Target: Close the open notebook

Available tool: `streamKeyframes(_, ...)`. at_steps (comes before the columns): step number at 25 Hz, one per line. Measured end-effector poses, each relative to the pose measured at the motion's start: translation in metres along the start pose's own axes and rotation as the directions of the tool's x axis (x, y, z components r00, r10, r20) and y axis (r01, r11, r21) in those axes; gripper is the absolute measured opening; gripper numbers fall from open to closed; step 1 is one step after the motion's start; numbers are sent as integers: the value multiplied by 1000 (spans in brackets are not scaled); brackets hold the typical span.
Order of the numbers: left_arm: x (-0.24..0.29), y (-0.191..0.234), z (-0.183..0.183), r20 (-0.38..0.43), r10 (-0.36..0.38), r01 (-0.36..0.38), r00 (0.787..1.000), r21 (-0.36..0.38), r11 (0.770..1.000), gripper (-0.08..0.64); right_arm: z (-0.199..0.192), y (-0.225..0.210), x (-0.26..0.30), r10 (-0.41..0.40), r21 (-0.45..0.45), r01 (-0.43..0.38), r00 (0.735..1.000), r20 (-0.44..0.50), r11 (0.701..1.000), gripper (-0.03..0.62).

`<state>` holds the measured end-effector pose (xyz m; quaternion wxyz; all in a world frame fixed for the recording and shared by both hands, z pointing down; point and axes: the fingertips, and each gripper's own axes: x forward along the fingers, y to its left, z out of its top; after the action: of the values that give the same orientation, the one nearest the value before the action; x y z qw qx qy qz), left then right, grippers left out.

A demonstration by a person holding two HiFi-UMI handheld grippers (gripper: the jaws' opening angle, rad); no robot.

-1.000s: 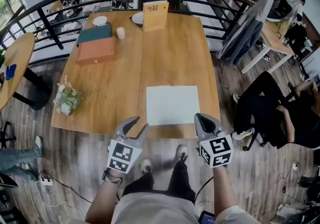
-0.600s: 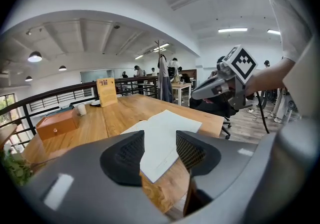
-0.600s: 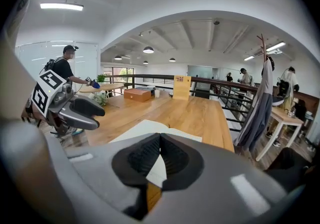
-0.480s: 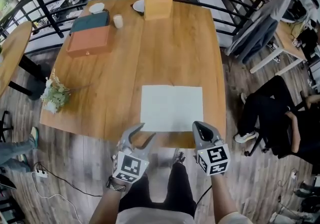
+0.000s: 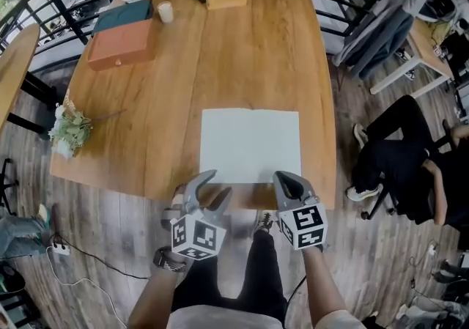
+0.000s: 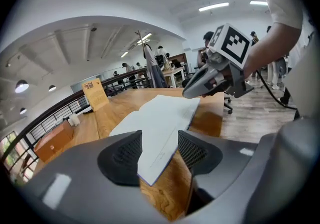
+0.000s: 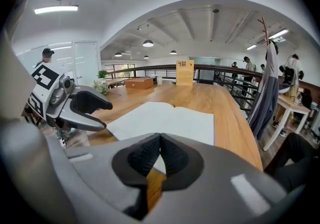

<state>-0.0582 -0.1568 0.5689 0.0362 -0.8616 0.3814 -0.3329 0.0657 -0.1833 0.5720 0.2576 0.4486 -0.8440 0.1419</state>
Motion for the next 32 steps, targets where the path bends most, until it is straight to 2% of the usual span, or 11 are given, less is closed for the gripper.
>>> streamKeyframes(4, 10, -8, -8, -48, -15, 21, 999, 121, 992, 249, -10, -3, 8, -7, 9, 7, 1000, -24, 1000, 2)
streamKeyframes(7, 18, -9, -10, -69, -18, 29, 997, 170, 985, 252, -14, -4, 15, -3, 7, 4, 999, -38, 1000, 2)
streamKeyframes(11, 24, -11, -17, -100, -37, 54, 994, 172, 984, 261, -22, -3, 21, 7, 22, -5, 999, -52, 1000, 2)
streamKeyframes(20, 31, -14, -18, -132, -48, 80, 990, 245, 966, 276, -34, -2, 26, 16, 37, -13, 996, -90, 999, 2)
streamKeyframes(32, 37, -14, -22, -179, -27, 76, 983, 272, 959, 287, -36, -1, 29, 12, 24, -9, 992, -128, 1000, 2)
